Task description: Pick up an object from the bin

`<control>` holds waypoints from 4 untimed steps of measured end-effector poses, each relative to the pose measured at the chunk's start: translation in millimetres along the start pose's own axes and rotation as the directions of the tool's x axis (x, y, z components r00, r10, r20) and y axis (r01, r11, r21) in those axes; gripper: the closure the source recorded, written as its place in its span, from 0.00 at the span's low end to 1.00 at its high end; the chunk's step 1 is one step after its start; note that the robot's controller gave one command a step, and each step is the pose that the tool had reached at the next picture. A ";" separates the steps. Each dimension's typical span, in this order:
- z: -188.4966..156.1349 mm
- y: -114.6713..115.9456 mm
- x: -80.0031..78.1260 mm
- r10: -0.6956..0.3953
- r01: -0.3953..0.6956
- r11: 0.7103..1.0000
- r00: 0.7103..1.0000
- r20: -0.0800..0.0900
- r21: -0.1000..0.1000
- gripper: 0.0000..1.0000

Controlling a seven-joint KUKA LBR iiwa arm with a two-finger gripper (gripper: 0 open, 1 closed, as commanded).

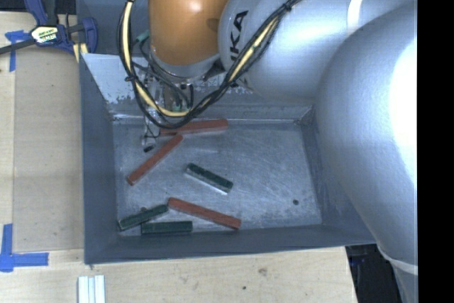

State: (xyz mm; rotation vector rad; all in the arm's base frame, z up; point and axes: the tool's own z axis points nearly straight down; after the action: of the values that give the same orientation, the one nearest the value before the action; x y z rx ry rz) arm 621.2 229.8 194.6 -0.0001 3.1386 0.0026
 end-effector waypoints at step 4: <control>122.7 -61.3 19.1 -0.535 0.535 0.845 0.845 0.003 -0.001 1.00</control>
Offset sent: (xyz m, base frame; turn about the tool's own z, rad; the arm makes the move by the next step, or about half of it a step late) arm -0.0309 -0.0429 -0.1097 -0.2323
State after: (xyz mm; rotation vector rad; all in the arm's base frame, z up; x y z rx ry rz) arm 602.4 168.6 71.7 -0.8735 3.0118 0.0039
